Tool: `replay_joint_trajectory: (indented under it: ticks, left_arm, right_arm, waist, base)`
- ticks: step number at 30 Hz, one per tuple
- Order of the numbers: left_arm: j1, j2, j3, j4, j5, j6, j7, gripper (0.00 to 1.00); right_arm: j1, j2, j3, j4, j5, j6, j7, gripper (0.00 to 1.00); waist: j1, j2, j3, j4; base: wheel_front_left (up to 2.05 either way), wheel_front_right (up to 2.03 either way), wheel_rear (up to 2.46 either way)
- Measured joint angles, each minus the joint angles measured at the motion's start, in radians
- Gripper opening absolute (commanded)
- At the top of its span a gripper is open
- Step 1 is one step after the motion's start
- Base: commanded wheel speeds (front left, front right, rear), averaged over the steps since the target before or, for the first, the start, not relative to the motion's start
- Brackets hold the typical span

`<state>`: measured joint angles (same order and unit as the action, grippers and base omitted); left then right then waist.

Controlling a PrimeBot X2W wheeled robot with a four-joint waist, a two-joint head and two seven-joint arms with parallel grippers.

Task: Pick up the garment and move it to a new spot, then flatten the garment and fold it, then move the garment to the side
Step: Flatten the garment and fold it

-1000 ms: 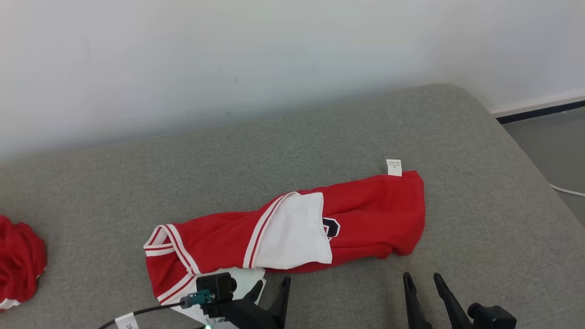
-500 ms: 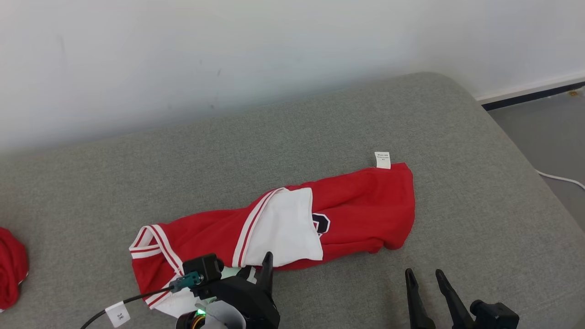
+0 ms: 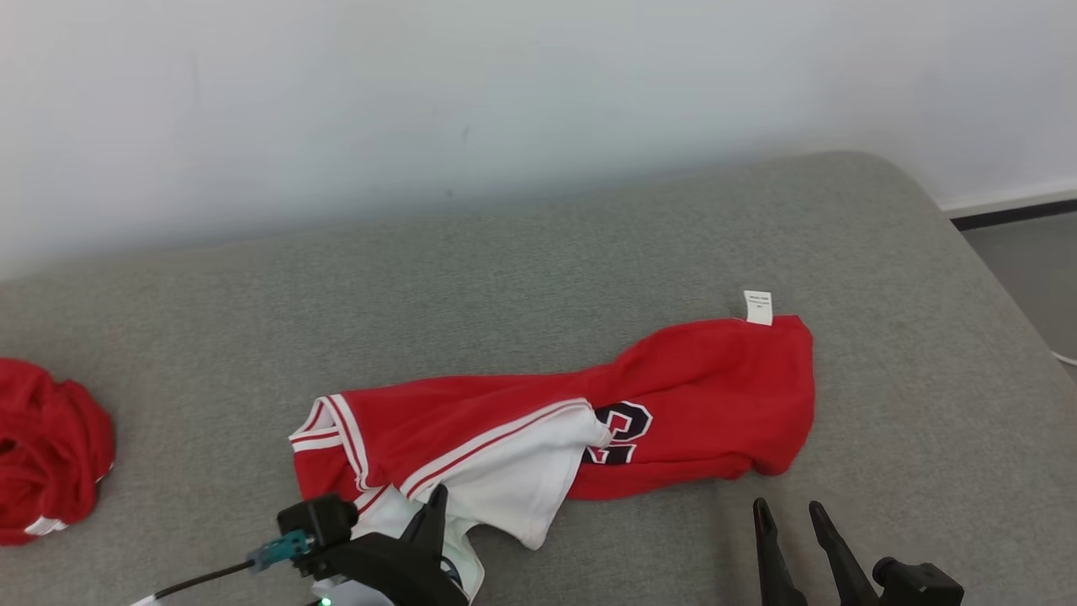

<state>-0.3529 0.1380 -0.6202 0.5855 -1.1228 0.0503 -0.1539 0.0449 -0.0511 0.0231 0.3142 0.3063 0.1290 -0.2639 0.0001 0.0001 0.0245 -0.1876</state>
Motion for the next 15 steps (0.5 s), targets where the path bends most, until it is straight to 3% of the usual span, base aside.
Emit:
replay_joint_trajectory:
  ticks: [7, 11, 15]
  left_arm:
    - [0.096, 0.067, 0.066, -0.239, -0.086, 0.031, 0.048, 0.00]
    - [0.159, 0.082, 0.095, -0.464, -0.173, 0.048, 0.103, 0.00]
    - [0.205, 0.113, 0.079, -0.631, -0.188, 0.095, 0.159, 0.00]
  right_arm:
    - [0.002, 0.000, 0.001, 0.001, 0.001, 0.000, 0.000, 1.00]
    - [0.005, 0.000, 0.003, 0.001, 0.001, 0.000, 0.000, 1.00]
    - [0.005, 0.000, 0.006, 0.004, 0.001, 0.000, 0.000, 1.00]
  waist:
    - [0.0000, 0.0000, -0.006, 0.050]
    - [0.0000, 0.0000, -0.010, 0.066]
    - [-0.0001, 0.0000, -0.014, 0.064]
  base:
    - [0.00, 0.00, 0.00]
    - [0.00, 0.00, 0.00]
    - [0.00, 0.00, 0.00]
